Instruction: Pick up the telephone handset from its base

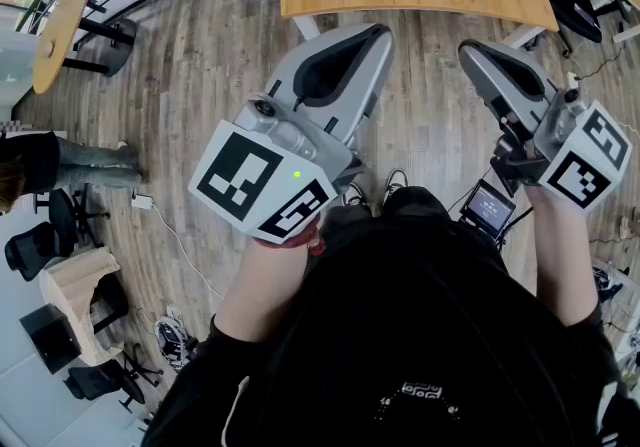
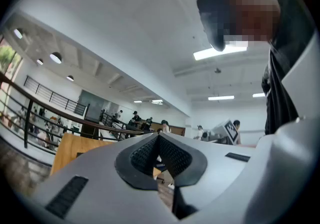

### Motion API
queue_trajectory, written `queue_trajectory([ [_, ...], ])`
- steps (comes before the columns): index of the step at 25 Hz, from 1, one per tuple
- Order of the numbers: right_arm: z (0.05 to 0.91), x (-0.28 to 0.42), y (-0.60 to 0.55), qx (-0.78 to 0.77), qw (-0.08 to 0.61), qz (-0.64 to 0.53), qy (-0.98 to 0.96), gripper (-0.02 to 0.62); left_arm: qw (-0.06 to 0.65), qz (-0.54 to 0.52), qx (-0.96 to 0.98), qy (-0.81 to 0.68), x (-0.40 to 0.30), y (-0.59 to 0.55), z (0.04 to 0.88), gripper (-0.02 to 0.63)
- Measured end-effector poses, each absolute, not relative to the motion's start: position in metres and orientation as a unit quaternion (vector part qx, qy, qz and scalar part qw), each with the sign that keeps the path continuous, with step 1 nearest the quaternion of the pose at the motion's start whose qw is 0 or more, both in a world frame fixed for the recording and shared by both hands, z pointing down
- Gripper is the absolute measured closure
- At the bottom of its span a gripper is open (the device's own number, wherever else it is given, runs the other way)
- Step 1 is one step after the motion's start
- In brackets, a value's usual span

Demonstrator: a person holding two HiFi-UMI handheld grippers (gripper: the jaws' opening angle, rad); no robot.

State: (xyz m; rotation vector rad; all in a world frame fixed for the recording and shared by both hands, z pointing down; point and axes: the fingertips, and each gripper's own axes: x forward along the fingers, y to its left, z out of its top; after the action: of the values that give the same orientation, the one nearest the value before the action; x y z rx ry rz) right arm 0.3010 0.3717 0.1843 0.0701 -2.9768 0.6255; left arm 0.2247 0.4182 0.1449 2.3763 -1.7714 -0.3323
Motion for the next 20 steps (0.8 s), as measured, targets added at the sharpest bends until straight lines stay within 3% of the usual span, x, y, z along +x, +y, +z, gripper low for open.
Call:
queue_trajectory([
  [7, 0.19, 0.323, 0.35, 0.03, 0.034, 0.222, -0.974, 0.578, 0.093, -0.091, 0.8, -0.586, 0.236, 0.394, 0.16, 0.601],
  [11, 0.196, 0.343, 0.339, 0.026, 0.031, 0.213, -0.976, 0.578, 0.057, -0.02, 0.811, -0.581, 0.268, 0.377, 0.16, 0.601],
  [20, 0.201, 0.389, 0.305, 0.06, -0.003, 0.248, -0.967, 0.578, 0.082, -0.024, 0.84, -0.536, 0.314, 0.348, 0.161, 0.601],
])
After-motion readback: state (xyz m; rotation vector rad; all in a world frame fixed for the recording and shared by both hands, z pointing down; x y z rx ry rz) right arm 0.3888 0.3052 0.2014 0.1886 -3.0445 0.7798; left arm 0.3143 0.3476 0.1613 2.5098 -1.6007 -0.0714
